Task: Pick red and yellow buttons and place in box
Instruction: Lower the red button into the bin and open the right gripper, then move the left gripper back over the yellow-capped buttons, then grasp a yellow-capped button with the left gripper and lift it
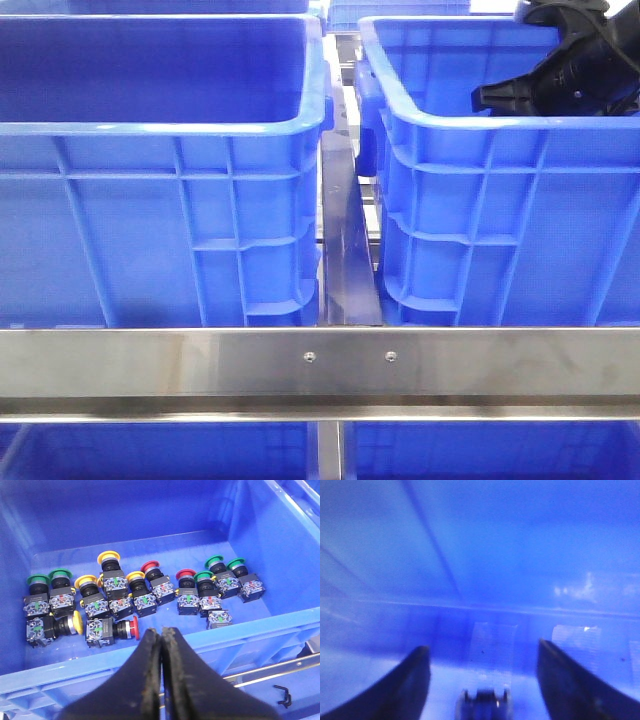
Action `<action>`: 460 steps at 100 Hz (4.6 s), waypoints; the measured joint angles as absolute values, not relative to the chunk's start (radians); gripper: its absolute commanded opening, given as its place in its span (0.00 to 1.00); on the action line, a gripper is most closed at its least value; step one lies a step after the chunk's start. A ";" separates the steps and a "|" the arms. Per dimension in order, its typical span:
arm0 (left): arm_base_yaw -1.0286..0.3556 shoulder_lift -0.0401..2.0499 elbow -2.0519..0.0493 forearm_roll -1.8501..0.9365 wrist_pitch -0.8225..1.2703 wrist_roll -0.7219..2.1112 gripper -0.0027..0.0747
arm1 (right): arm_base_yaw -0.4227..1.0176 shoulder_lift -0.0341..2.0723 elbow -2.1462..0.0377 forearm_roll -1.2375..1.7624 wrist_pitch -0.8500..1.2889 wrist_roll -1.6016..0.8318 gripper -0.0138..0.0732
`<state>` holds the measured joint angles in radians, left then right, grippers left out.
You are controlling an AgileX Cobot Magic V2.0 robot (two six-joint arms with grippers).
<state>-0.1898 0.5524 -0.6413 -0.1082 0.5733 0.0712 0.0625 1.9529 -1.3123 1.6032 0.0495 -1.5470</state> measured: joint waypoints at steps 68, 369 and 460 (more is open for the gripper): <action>-0.190 0.552 -0.641 -0.108 0.573 0.071 0.01 | 0.063 1.539 -1.076 1.605 0.049 -1.549 0.76; -0.089 1.588 -1.162 -0.071 0.475 0.068 0.73 | 0.063 0.654 -0.573 1.649 0.062 -1.556 0.03; -0.089 1.757 -1.170 -0.069 0.367 0.068 0.48 | 0.063 0.654 -0.573 1.652 0.062 -1.556 0.03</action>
